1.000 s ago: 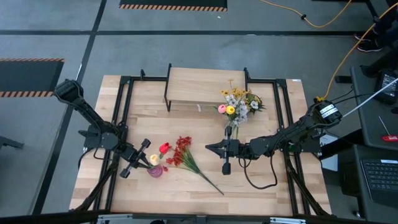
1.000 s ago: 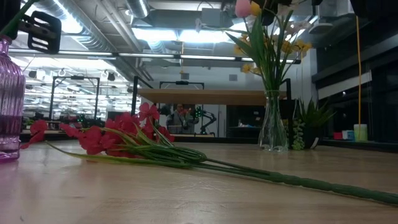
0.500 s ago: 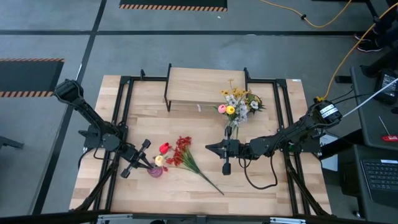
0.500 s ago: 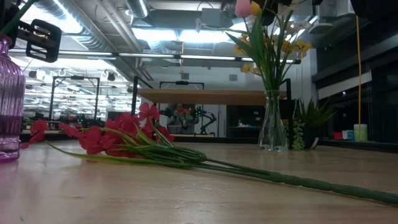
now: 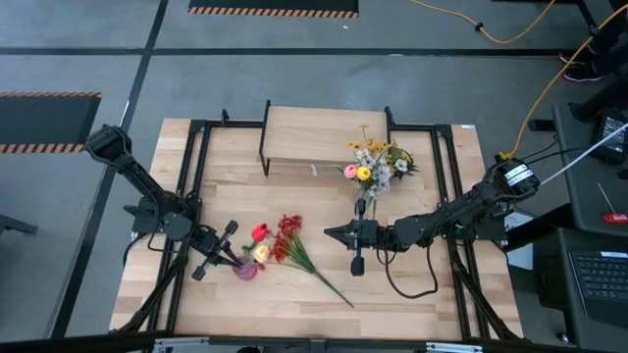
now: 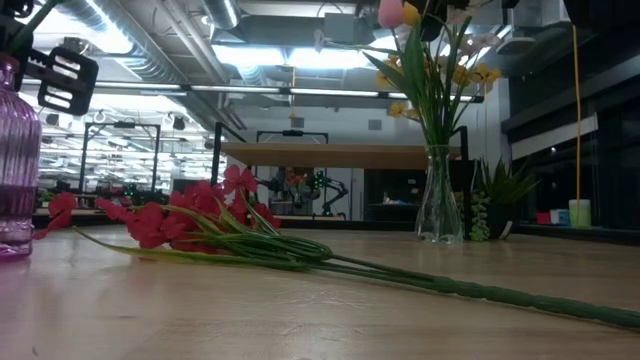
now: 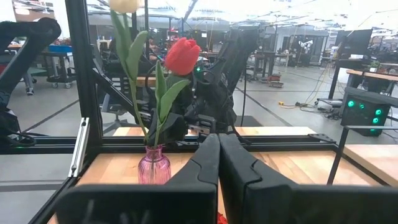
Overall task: Pick and place flowers into a vace then onto a shelf
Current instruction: Put the light yellow flower into the violet vase
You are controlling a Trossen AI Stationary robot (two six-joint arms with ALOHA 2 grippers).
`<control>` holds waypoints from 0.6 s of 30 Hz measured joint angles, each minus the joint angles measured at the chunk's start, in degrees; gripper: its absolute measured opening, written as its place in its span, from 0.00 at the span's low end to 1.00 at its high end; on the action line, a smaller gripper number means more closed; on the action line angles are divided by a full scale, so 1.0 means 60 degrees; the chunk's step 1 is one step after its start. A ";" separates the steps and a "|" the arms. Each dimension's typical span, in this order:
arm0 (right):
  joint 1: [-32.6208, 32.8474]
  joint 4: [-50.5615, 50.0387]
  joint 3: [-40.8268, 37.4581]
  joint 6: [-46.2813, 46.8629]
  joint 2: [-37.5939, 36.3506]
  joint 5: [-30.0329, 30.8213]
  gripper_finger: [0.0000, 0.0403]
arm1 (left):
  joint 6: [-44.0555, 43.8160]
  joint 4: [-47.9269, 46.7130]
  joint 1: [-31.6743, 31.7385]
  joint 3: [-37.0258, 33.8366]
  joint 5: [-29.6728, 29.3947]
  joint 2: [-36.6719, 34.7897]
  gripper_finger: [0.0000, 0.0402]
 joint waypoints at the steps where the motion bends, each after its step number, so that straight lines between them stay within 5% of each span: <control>1: 0.0000 0.0000 0.0000 0.0019 0.0000 0.0002 0.01 | -0.0039 -0.0028 0.0000 0.0000 0.0000 -0.0003 0.01; 18: 0.0000 -0.0075 0.0001 0.0396 0.0000 0.0003 0.01 | -0.0210 -0.0169 0.0000 0.0007 0.0004 -0.0006 0.05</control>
